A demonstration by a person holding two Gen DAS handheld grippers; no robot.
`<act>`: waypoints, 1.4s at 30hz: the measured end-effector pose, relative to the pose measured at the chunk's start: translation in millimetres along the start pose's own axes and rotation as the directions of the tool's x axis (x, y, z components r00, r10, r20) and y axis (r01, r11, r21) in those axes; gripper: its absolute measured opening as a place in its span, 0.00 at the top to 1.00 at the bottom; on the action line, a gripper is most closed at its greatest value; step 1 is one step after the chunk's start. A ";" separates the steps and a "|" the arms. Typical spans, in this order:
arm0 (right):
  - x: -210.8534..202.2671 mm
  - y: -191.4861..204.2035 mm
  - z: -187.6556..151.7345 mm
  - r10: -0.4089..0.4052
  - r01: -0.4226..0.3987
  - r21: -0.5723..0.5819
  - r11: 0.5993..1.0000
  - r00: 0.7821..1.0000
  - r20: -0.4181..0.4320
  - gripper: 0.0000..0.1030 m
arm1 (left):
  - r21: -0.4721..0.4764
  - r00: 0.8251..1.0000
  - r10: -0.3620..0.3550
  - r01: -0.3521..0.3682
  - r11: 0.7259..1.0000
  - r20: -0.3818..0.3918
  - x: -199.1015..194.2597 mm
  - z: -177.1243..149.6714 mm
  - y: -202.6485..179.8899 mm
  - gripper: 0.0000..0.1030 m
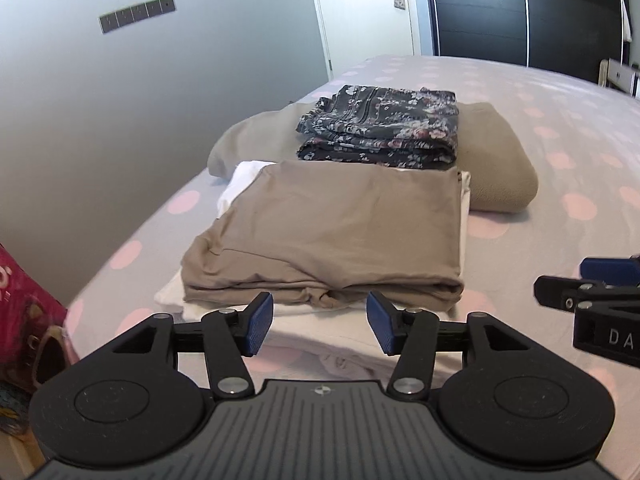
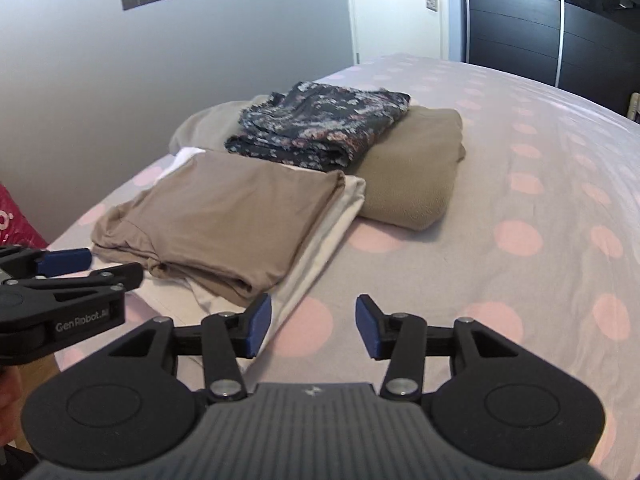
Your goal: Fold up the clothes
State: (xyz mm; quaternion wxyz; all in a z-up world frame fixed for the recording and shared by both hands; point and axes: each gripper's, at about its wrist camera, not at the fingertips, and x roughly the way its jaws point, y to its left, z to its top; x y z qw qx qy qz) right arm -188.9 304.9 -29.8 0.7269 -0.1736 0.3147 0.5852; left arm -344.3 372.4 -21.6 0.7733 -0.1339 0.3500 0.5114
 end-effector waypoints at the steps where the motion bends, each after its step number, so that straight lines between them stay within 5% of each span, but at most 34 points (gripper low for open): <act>1: 0.0 0.5 -1.2 -0.005 0.005 0.001 1.000 1.000 -0.001 0.51 | 0.001 1.000 0.008 -0.008 1.000 0.001 -0.5 -1.4 -0.7 0.52; 42: -0.6 24.1 -10.8 0.006 -0.007 -0.056 0.998 1.000 -0.010 0.49 | -0.010 0.996 0.029 -0.030 0.999 -0.085 4.6 -13.8 -8.9 0.49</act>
